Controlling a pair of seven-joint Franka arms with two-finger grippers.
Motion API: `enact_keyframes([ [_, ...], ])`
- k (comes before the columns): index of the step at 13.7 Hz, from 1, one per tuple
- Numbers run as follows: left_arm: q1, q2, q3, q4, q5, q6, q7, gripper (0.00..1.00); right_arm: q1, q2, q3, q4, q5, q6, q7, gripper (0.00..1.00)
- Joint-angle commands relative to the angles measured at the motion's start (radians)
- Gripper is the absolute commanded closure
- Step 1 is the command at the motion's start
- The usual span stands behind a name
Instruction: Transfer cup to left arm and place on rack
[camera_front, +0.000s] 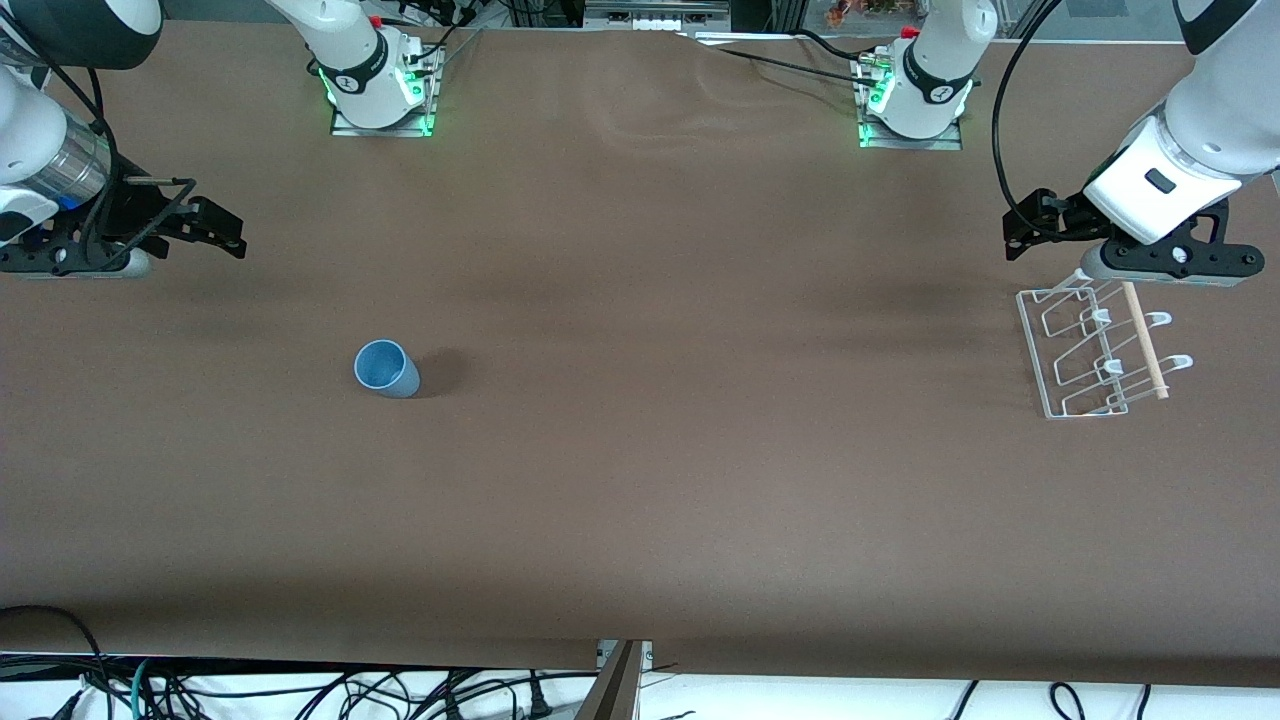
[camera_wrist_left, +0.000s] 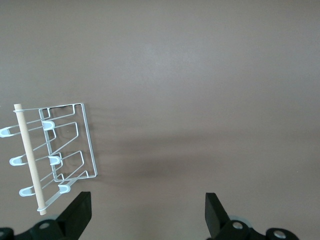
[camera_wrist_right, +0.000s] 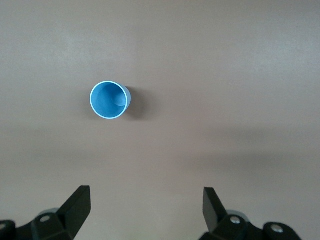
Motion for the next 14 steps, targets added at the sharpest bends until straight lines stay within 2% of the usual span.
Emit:
enact_keyframes([
  [1,0.013,-0.012,-0.006,-0.003,-0.016,-0.012,0.01,0.0,-0.012,-0.019,0.008,-0.01,-0.013,0.004,-0.011,0.01],
  [7,0.013,-0.012,-0.007,-0.001,-0.017,-0.012,0.01,0.0,-0.013,-0.011,0.008,-0.008,-0.013,-0.008,-0.02,0.01],
  [10,0.011,-0.012,-0.007,-0.001,-0.016,-0.014,0.01,0.0,-0.015,0.026,0.004,-0.001,-0.01,-0.008,-0.021,0.01],
  [14,0.011,-0.012,-0.007,-0.001,-0.016,-0.014,0.01,0.0,-0.016,0.07,0.004,0.062,-0.001,-0.026,-0.017,0.01],
])
